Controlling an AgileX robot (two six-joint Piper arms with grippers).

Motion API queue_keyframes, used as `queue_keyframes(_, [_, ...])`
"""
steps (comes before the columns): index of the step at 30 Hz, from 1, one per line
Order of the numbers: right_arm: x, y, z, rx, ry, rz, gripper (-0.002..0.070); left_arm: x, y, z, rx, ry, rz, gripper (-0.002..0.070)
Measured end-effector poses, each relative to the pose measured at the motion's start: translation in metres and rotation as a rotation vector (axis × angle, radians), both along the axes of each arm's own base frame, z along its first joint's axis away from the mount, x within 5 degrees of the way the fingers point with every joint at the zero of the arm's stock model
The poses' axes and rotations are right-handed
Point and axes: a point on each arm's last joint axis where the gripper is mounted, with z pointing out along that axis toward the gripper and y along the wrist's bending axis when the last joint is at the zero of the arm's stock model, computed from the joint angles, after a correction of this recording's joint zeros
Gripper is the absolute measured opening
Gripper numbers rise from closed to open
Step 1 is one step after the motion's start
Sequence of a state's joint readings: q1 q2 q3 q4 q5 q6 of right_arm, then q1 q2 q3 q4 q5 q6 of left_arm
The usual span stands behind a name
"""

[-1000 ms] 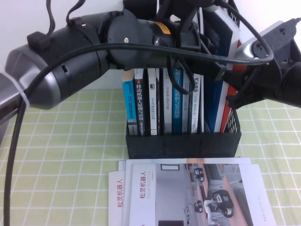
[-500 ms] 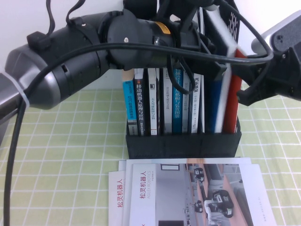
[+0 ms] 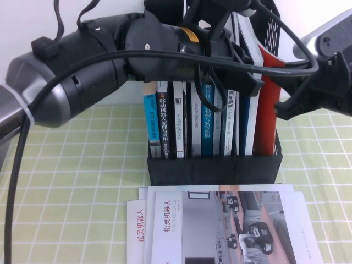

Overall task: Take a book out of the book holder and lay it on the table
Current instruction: Pick up the right side book from the book shelf, then place the picked book on the book

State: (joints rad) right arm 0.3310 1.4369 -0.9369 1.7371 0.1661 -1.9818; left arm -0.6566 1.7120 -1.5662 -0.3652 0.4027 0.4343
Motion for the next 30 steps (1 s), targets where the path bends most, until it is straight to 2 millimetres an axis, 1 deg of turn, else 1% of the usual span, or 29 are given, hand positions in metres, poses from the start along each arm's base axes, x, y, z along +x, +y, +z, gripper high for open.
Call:
queue_keyframes(3, [0.005,0.005,-0.007,0.013,0.025,0.024,0.0015,0.000,0.000,0.000,0.004,0.002,-0.002,-0.0003])
queue_keyframes(7, [0.007,0.009,-0.010,0.036,0.038,0.055,0.0015,0.000,0.001,-0.002,0.015,0.014,-0.004,-0.0003])
queue_keyframes(11, [0.006,0.009,-0.005,0.044,0.021,0.066,0.0015,-0.003,0.004,0.002,0.028,0.015,-0.008,-0.0003])
queue_keyframes(14, [0.002,0.006,0.005,0.036,-0.012,0.050,0.0015,-0.008,0.009,0.010,0.025,0.005,-0.009,-0.0003])
queue_keyframes(16, [0.000,0.003,0.016,0.028,-0.049,0.031,0.0014,-0.012,0.012,0.017,0.024,-0.006,-0.006,-0.0003])
queue_keyframes(17, [-0.003,0.001,0.026,0.034,-0.078,0.027,0.0014,-0.014,0.014,0.021,0.023,-0.012,-0.003,-0.0003])
queue_keyframes(20, [-0.014,-0.003,0.064,0.081,-0.181,0.024,0.0014,-0.021,0.022,0.031,0.028,-0.018,0.023,-0.0003])
queue_keyframes(24, [-0.039,-0.008,0.114,0.166,-0.319,0.053,0.0014,-0.030,0.038,0.046,0.055,-0.026,0.093,-0.0003])
queue_keyframes(27, [-0.055,-0.008,0.139,0.242,-0.371,0.104,0.0014,-0.038,0.052,0.057,0.060,-0.019,0.166,-0.0003])
queue_keyframes(30, [-0.068,-0.005,0.156,0.290,-0.382,0.186,0.0014,-0.050,0.065,0.070,0.060,-0.021,0.205,-0.0003])
